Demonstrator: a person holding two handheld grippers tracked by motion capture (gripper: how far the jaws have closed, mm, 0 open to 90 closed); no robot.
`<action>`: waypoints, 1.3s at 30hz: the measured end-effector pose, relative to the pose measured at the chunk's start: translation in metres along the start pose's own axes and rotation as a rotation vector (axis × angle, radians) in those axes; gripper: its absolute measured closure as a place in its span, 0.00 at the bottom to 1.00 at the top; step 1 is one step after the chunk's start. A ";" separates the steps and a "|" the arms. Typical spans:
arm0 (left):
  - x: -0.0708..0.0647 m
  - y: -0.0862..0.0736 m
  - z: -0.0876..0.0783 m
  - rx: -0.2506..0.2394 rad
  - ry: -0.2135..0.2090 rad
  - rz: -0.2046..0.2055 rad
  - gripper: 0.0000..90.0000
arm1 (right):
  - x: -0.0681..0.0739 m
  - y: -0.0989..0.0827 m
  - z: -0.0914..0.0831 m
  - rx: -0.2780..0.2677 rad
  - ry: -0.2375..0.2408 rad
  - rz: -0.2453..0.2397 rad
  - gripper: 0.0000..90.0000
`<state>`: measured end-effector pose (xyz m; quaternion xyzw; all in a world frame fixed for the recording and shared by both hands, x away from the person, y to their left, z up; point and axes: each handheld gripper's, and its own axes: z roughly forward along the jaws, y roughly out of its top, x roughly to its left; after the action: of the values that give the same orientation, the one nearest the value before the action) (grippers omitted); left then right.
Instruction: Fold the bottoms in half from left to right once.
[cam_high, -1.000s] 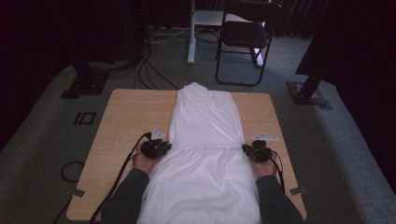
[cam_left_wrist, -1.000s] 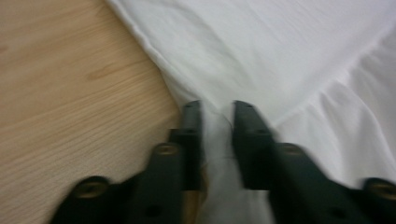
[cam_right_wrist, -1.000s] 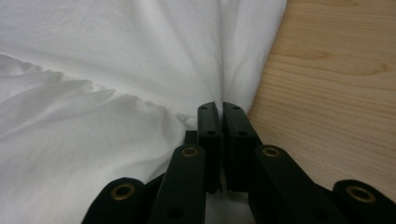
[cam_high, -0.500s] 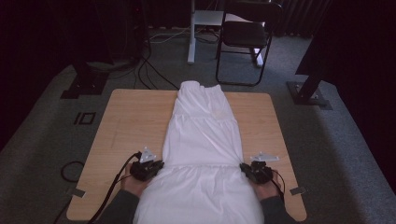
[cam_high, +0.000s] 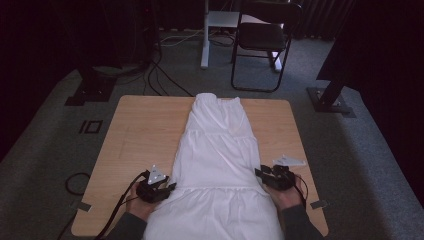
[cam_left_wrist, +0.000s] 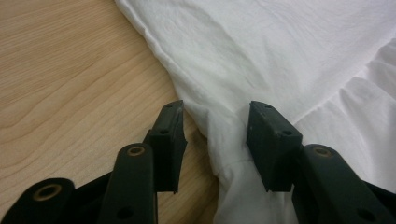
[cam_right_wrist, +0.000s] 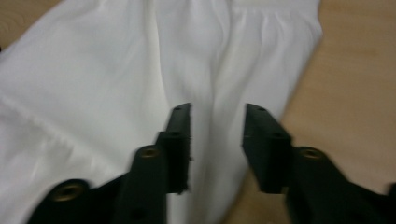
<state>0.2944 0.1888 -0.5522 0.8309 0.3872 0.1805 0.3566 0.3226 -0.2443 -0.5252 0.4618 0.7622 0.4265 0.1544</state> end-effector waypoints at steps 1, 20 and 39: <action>0.000 0.000 0.000 -0.001 0.002 0.001 0.63 | -0.001 0.010 0.009 0.000 0.016 -0.009 0.79; -0.003 -0.004 0.000 -0.016 -0.029 -0.031 0.55 | -0.008 0.060 0.030 -0.081 -0.134 -0.026 1.00; 0.027 0.085 0.016 -0.099 -0.041 -0.044 0.50 | -0.036 0.017 0.065 0.109 -0.164 0.034 0.98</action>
<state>0.3645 0.1646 -0.5007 0.8071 0.3884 0.1744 0.4090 0.3928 -0.2379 -0.5558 0.5156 0.7613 0.3477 0.1836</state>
